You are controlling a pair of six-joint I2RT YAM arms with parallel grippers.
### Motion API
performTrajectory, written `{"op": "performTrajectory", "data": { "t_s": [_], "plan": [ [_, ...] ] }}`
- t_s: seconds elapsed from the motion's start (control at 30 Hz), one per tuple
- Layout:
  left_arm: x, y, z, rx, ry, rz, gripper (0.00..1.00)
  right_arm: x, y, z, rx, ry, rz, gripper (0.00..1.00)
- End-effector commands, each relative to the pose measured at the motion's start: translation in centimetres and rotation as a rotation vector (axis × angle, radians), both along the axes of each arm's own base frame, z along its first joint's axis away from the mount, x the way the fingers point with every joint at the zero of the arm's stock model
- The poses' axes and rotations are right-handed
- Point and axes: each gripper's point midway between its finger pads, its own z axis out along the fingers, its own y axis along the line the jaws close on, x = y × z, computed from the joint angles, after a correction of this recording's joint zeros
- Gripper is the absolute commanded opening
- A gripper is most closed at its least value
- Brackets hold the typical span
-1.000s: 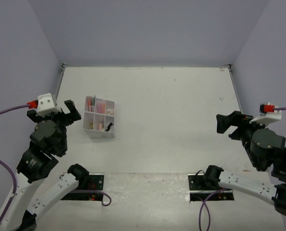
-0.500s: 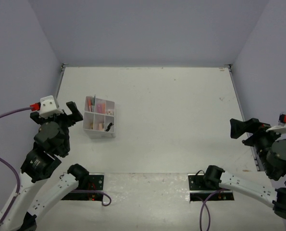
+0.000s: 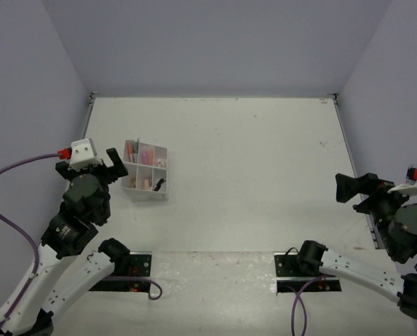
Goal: Sort the stationery into containers
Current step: Reset both arms
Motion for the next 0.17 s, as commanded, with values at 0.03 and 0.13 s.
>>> {"op": "performTrajectory", "data": {
  "t_s": [0.03, 0.13],
  "plan": [
    [0.21, 0.35, 0.69, -0.045, -0.056, 0.036, 1.0, 0.17, -0.28, -0.55, -0.014, 0.009, -0.032, 0.99],
    [0.11, 0.51, 0.86, -0.042, -0.064, 0.039, 0.99, 0.21, -0.16, -0.72, -0.016, 0.014, -0.032, 0.99]
  ]
}}
